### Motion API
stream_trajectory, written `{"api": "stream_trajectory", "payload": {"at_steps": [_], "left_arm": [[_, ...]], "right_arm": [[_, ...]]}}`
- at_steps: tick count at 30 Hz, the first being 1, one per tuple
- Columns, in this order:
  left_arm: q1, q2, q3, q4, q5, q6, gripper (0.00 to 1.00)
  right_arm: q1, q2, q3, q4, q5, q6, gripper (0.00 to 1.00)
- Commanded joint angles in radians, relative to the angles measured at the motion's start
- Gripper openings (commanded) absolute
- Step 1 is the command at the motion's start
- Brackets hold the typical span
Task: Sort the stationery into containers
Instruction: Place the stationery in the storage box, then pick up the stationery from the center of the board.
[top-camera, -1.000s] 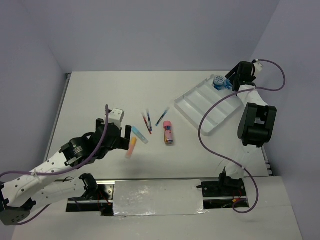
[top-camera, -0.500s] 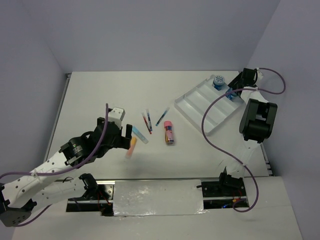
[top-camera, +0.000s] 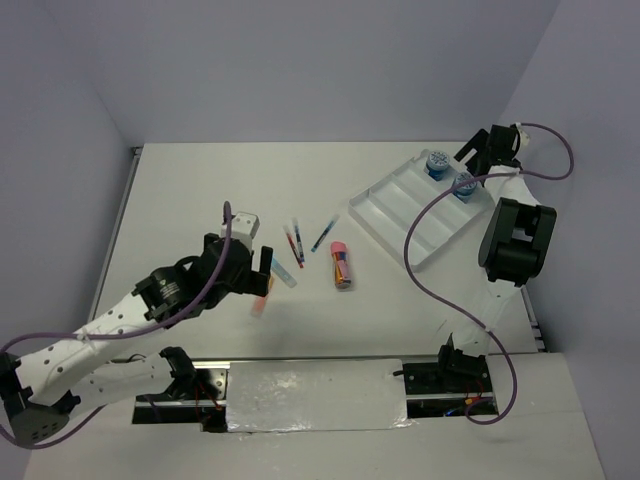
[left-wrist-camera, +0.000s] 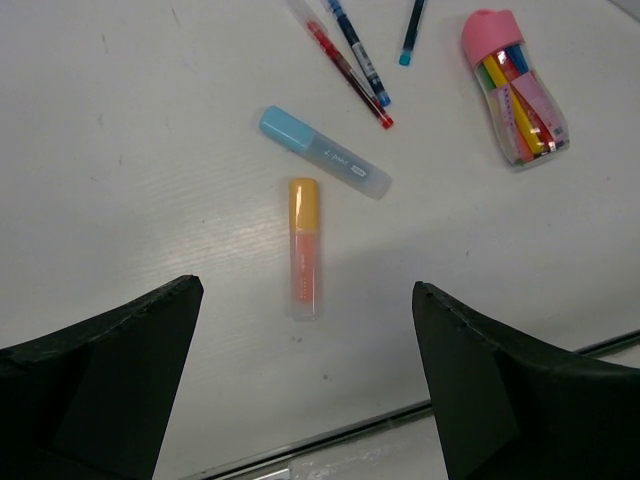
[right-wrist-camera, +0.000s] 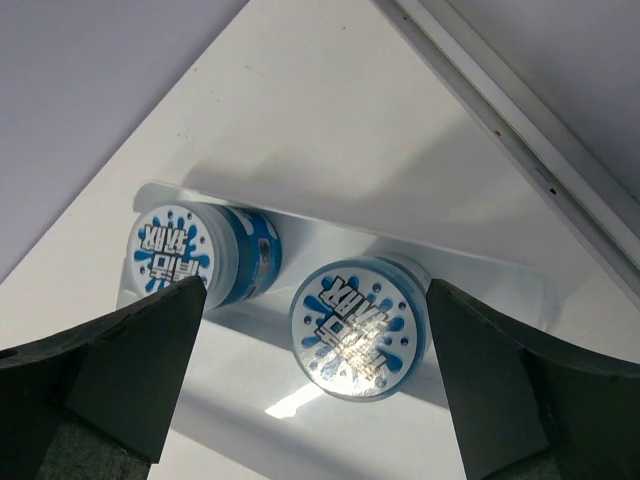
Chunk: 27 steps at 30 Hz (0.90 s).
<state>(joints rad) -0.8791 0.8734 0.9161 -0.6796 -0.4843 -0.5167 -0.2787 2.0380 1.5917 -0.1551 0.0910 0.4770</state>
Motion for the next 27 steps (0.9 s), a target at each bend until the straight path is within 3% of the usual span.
{"api": "stream_trajectory", "payload": {"at_steps": [1, 4, 6, 10, 12, 16, 19, 23, 27], "left_arm": [[0.005, 0.096, 0.087, 0.038, 0.03, -0.065, 0.99], [0.003, 0.151, 0.15, 0.028, 0.003, -0.117, 0.99], [0.005, 0.156, 0.188, -0.007, -0.093, -0.169, 0.99], [0.043, 0.182, 0.251, -0.083, -0.177, -0.172, 0.99], [0.141, 0.202, 0.256, -0.097, -0.11, -0.152, 0.99], [0.501, 0.175, 0.189, -0.032, 0.122, -0.091, 0.99], [0.581, 0.147, 0.181, -0.035, 0.077, -0.025, 0.99], [0.582, 0.118, 0.108, -0.025, -0.005, 0.053, 0.99], [0.582, 0.088, 0.003, 0.037, 0.029, 0.078, 0.99]], "right_arm": [[0.03, -0.091, 0.051, -0.082, -0.06, -0.026, 1.0], [0.137, -0.186, 0.034, -0.164, -0.086, -0.078, 1.0], [0.229, -0.266, 0.002, -0.239, -0.025, -0.145, 1.0], [0.534, -0.419, -0.16, -0.264, 0.098, -0.15, 1.0], [0.637, -0.491, -0.283, -0.259, 0.137, -0.115, 1.0], [0.919, -0.497, -0.387, -0.287, 0.185, -0.06, 1.0], [1.007, -0.457, -0.384, -0.333, 0.254, -0.003, 1.0], [1.056, -0.386, -0.401, -0.343, 0.248, 0.031, 0.97], [1.067, -0.357, -0.432, -0.345, 0.26, 0.064, 0.96]]}}
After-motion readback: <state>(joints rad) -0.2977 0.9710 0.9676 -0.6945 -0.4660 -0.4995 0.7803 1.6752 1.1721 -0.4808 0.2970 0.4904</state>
